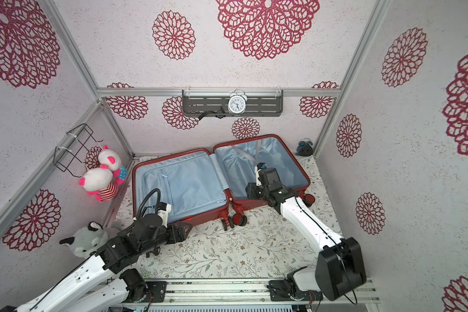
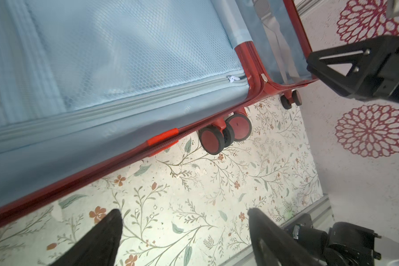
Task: Open the suitcase zippers
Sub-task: Adjust the suitcase at the center of the board.
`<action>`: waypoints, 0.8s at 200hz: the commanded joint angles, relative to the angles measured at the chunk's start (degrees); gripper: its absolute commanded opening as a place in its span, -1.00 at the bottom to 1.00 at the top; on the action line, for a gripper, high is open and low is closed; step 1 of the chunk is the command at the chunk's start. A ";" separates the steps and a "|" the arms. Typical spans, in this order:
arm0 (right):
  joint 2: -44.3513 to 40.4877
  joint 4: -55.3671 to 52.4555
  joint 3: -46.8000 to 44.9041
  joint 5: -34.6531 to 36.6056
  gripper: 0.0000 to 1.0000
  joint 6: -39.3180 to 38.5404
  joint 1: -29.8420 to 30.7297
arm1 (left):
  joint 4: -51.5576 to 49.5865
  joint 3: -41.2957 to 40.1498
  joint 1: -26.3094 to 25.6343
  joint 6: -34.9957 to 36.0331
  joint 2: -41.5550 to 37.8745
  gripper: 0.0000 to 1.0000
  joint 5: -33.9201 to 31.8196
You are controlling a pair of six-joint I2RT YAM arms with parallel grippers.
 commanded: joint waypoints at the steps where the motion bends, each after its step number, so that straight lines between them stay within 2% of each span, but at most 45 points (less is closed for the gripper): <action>1: 3.62 -9.11 3.96 5.19 -0.08 -5.47 -1.49 | 8.00 -1.32 -2.09 -1.98 3.11 0.79 -1.44; 13: 5.45 -10.20 4.57 6.81 -0.08 -6.34 -2.81 | 10.23 -2.22 -2.17 -2.37 4.51 0.80 -0.63; 56: 10.13 -9.62 2.19 2.04 0.06 -8.08 -4.33 | 11.53 -3.07 -1.61 -1.38 5.70 0.84 -3.25; 83: 7.71 -8.93 -1.84 -1.14 0.09 -7.28 -3.51 | 12.61 -4.15 2.02 -0.73 5.87 0.85 -1.31; 114: 3.47 -9.92 -6.20 -0.56 0.10 -6.32 -1.44 | 14.97 -6.01 7.50 -0.13 6.43 0.85 2.78; 160: -1.11 -10.28 -12.42 -0.69 0.10 -4.66 1.02 | 15.89 -6.37 11.17 1.38 8.72 0.85 4.55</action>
